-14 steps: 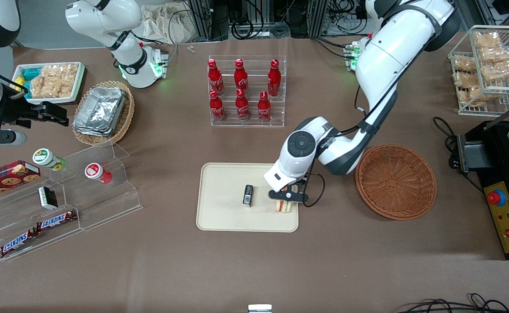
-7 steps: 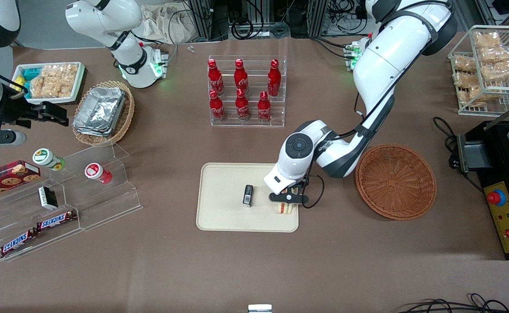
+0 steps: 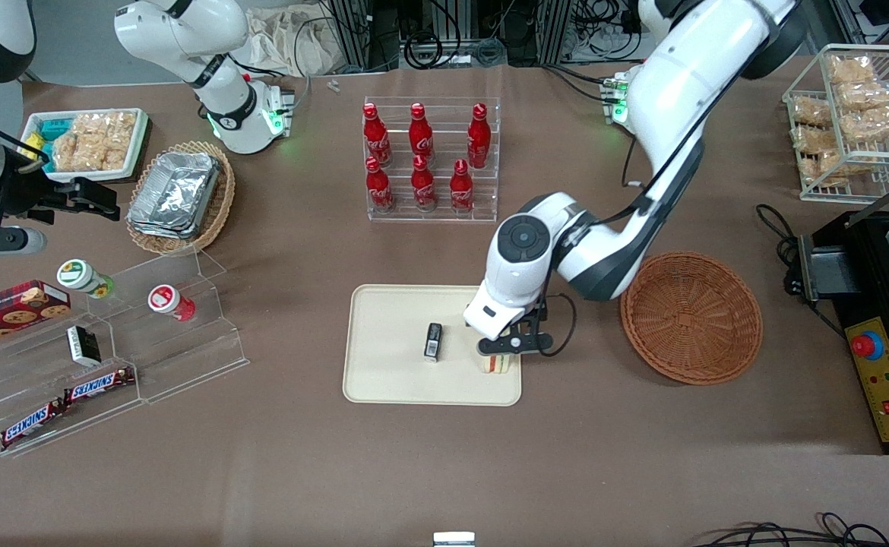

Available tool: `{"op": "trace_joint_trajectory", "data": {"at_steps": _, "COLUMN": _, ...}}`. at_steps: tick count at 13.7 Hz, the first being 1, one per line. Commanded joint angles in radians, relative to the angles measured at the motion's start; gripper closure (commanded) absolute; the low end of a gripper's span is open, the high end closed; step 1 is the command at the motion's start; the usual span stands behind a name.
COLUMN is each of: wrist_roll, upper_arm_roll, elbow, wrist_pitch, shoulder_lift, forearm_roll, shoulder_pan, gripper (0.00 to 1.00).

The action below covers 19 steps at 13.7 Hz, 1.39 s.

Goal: Place sandwich from basket to tray

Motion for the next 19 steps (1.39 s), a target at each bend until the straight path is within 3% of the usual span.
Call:
{"op": "trace_joint_trajectory", "data": {"at_steps": 1, "wrist_roll": 0.138, "upper_arm_roll": -0.003, "elbow": -0.041, "wrist_pitch": -0.171, "shoulder_lift": -0.175, "forearm_roll": -0.149, "shoulder_pan": 0.057, "gripper": 0.0}}
{"op": "trace_joint_trajectory", "data": {"at_steps": 3, "wrist_roll": 0.317, "upper_arm_roll": -0.003, "elbow": -0.044, "wrist_pitch": -0.308, "shoulder_lift": -0.278, "forearm_roll": -0.265, "shoulder_pan": 0.138, "gripper": 0.0}}
{"op": "trace_joint_trajectory", "data": {"at_steps": 4, "wrist_roll": 0.379, "upper_arm_roll": -0.003, "elbow": -0.05, "wrist_pitch": -0.364, "shoulder_lift": -0.323, "forearm_roll": -0.29, "shoulder_pan": 0.179, "gripper": 0.0}}
{"op": "trace_joint_trajectory", "data": {"at_steps": 9, "wrist_roll": 0.571, "upper_arm_roll": -0.002, "elbow": -0.176, "wrist_pitch": -0.44, "shoulder_lift": -0.531, "forearm_roll": -0.298, "shoulder_pan": 0.389, "gripper": 0.0}}
{"op": "trace_joint_trajectory", "data": {"at_steps": 13, "wrist_roll": 0.614, "upper_arm_roll": 0.026, "elbow": -0.211, "wrist_pitch": -0.518, "shoulder_lift": -0.642, "forearm_roll": -0.306, "shoulder_pan": 0.404, "gripper": 0.0}}
{"op": "trace_joint_trajectory", "data": {"at_steps": 14, "wrist_roll": 0.654, "upper_arm_roll": 0.045, "elbow": -0.211, "wrist_pitch": -0.541, "shoulder_lift": -0.671, "forearm_roll": -0.344, "shoulder_pan": 0.404, "gripper": 0.0}}
{"op": "trace_joint_trajectory", "data": {"at_steps": 17, "wrist_roll": 0.81, "upper_arm_roll": 0.144, "elbow": -0.225, "wrist_pitch": -0.635, "shoulder_lift": -0.766, "forearm_roll": -0.388, "shoulder_pan": 0.393, "gripper": 0.0}}
{"op": "trace_joint_trajectory", "data": {"at_steps": 19, "wrist_roll": 0.838, "upper_arm_roll": 0.255, "elbow": -0.225, "wrist_pitch": -0.666, "shoulder_lift": -0.789, "forearm_roll": -0.387, "shoulder_pan": 0.3, "gripper": 0.0}}
